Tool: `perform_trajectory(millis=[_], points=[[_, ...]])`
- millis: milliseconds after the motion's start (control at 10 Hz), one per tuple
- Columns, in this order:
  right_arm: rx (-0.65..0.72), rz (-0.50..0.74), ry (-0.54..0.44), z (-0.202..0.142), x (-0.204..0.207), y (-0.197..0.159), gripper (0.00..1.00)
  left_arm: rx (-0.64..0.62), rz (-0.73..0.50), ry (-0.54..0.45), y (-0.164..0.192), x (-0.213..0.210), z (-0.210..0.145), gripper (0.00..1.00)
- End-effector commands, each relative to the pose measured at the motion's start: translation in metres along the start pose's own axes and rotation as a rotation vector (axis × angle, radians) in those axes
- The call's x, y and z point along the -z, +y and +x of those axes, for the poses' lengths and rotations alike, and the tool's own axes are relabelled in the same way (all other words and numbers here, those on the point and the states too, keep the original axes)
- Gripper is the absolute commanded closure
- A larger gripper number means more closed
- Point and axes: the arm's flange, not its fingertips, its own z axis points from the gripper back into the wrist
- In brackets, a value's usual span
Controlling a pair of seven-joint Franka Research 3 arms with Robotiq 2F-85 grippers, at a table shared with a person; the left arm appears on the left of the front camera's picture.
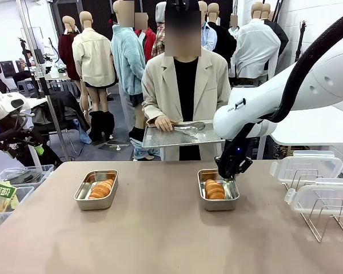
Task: Place the bread in airtight containers.
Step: Pick up one Airtight Container lid and hand it to the human.
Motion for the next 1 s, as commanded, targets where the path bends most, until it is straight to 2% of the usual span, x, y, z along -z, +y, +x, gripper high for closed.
perform_trajectory(millis=[0, 100, 300, 400, 500, 600, 700, 800, 900], points=[[0.009, 0.028, -0.012, -0.005, -0.011, -0.007, 0.19, -0.001, 0.011, -0.009, 0.0, -0.001, -0.001, 0.0], [0.001, 0.029, -0.02, -0.009, -0.023, -0.01, 0.0, -0.001, 0.011, -0.009, 0.0, -0.001, -0.001, 0.0], [-0.089, 0.036, -0.024, -0.027, -0.062, -0.025, 0.0, -0.001, 0.011, -0.009, 0.0, -0.001, -0.001, 0.0], [-0.279, 0.02, 0.022, -0.042, -0.089, -0.04, 0.0, -0.001, 0.011, -0.009, 0.0, -0.001, -0.001, 0.0], [-0.37, -0.014, 0.022, -0.059, -0.119, -0.059, 0.0, -0.001, 0.011, -0.009, 0.0, -0.001, -0.001, 0.0], [-0.461, -0.064, -0.02, -0.076, -0.142, -0.075, 0.0, -0.001, 0.011, -0.009, 0.0, -0.001, -0.001, 0.0], [-0.518, -0.06, -0.022, -0.089, -0.163, -0.093, 0.0, -0.001, 0.011, -0.009, 0.0, -0.001, -0.001, 0.0], [-0.571, -0.026, 0.008, -0.105, -0.178, -0.109, 0.0, -0.001, 0.011, -0.009, 0.0, -0.001, -0.001, 0.0], [-0.691, -0.031, 0.14, -0.121, -0.196, -0.135, 0.0, -0.001, 0.011, -0.009, 0.0, -0.001, -0.001, 0.0]])
